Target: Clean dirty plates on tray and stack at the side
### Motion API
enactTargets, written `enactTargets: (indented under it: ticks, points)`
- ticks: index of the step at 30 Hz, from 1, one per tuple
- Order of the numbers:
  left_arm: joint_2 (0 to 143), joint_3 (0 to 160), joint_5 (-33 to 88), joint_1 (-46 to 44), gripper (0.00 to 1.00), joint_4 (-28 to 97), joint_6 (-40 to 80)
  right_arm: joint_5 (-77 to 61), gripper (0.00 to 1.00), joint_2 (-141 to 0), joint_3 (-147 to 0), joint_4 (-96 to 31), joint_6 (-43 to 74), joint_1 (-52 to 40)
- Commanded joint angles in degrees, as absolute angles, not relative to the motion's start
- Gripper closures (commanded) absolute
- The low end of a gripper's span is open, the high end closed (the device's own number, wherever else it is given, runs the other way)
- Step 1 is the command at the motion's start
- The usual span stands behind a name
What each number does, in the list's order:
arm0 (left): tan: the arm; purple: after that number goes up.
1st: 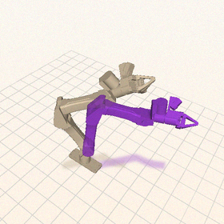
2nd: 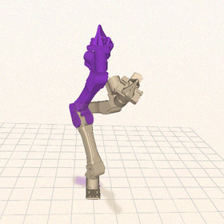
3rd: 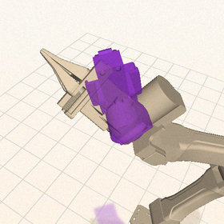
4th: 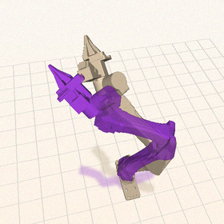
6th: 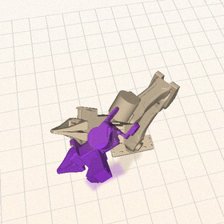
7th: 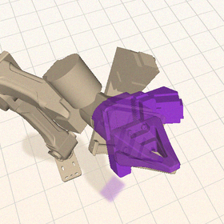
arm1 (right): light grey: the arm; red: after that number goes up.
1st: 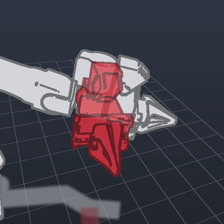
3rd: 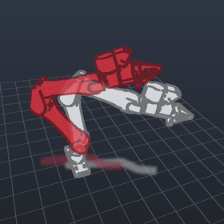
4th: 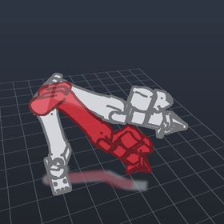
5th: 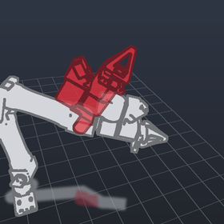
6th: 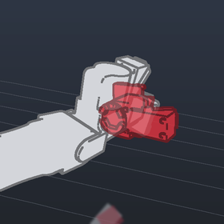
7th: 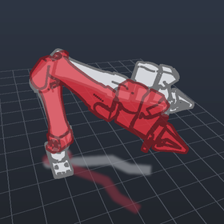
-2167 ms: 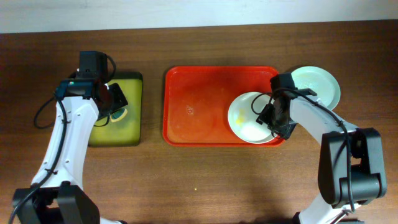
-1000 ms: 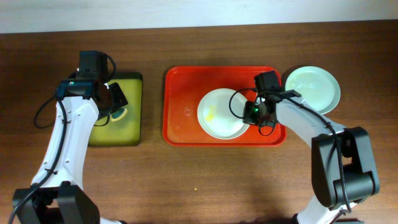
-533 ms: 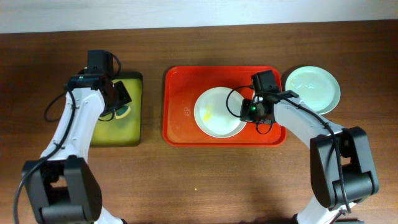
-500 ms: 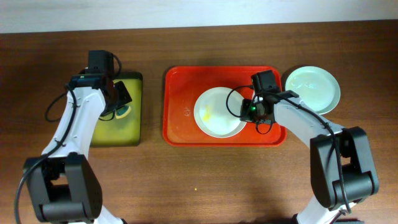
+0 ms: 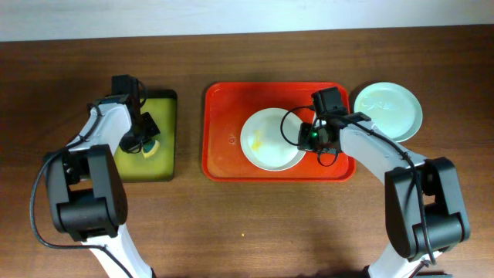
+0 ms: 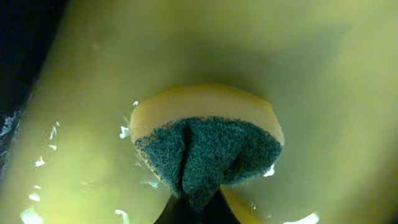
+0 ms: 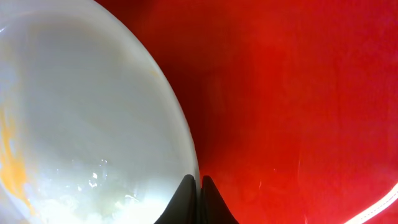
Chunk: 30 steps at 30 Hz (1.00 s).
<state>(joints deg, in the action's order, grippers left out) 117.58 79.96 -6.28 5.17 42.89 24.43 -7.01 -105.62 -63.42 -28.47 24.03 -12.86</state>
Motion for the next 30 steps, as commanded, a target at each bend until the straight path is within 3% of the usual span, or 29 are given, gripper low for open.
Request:
enactTargets:
  ticks: [1, 6, 11, 23, 30]
  points:
    - [116.5, 82.6, -7.5, 5.8, 1.0, 44.9, 23.5, -7.1, 0.96, -106.3, -62.9, -28.5, 24.4, -13.5]
    - [105.9, 84.2, -4.9, 6.0, 1.0, 47.2, 23.5, -13.3, 0.96, -106.3, -62.9, -27.4, 19.7, -13.6]
    - [100.8, 84.2, 11.0, 4.1, 1.0, 49.3, 18.3, -13.5, 0.96, -106.3, -62.9, -27.2, 19.7, -13.6]
    - [100.9, 84.2, 10.7, -16.0, 1.0, 49.1, 13.5, -16.7, 0.96, -110.4, -62.9, -25.0, 19.8, -13.6]
    - [105.8, 84.1, 7.5, -24.5, 1.0, 44.1, 24.7, -15.6, 0.96, -110.4, -62.9, -24.6, 22.1, -14.6]
